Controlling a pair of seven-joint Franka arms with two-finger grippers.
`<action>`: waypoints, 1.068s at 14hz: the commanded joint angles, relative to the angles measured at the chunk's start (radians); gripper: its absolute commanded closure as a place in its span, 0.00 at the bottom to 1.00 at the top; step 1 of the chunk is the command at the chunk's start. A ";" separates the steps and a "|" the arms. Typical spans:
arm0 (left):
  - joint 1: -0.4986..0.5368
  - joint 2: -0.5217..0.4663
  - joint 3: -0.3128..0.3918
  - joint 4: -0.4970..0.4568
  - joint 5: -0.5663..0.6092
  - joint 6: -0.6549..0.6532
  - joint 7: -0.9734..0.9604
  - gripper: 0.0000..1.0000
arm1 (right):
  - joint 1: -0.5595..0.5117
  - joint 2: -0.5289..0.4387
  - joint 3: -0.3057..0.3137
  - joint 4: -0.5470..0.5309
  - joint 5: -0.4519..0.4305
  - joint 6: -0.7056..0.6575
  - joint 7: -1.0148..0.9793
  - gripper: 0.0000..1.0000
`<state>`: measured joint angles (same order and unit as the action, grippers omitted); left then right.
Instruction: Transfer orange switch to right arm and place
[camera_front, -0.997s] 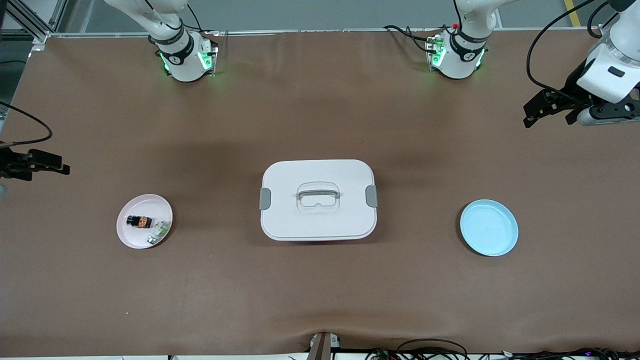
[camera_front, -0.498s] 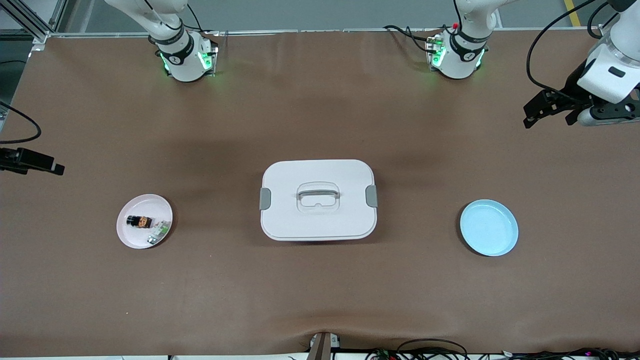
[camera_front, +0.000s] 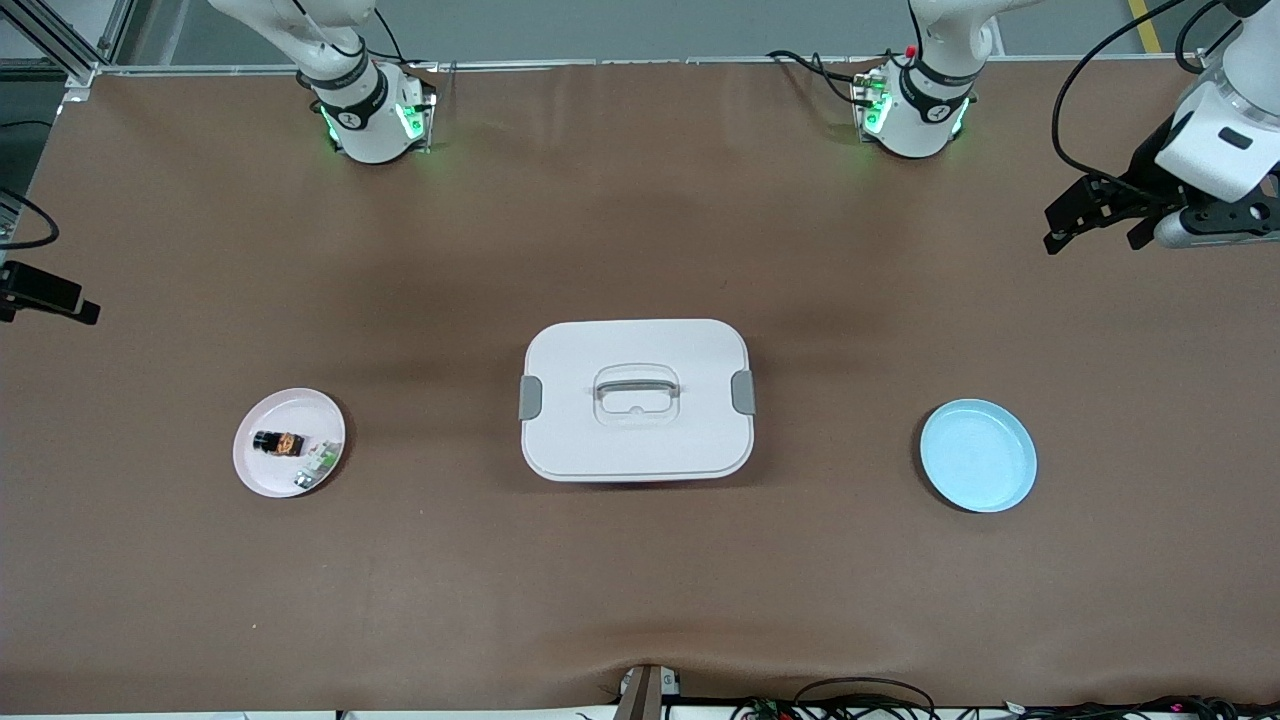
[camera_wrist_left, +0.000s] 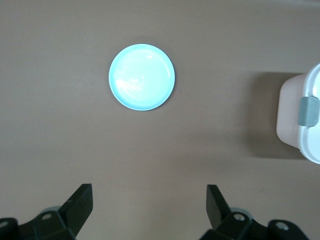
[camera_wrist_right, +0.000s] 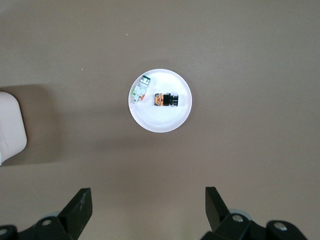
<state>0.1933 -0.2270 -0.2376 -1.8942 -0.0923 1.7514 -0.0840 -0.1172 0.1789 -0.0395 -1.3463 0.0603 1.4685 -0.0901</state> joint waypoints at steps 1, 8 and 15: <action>-0.155 0.005 0.154 0.012 -0.007 0.002 -0.002 0.00 | 0.013 -0.039 0.000 -0.045 -0.017 0.009 0.003 0.00; -0.199 0.014 0.182 0.012 0.002 0.002 -0.003 0.00 | 0.074 -0.078 -0.007 -0.113 -0.074 0.084 0.019 0.00; -0.209 0.035 0.182 0.012 0.002 0.003 -0.005 0.00 | 0.068 -0.081 -0.011 -0.080 -0.045 0.069 0.030 0.00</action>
<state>-0.0069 -0.2022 -0.0687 -1.8941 -0.0922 1.7514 -0.0847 -0.0507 0.1172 -0.0439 -1.4217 0.0131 1.5416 -0.0817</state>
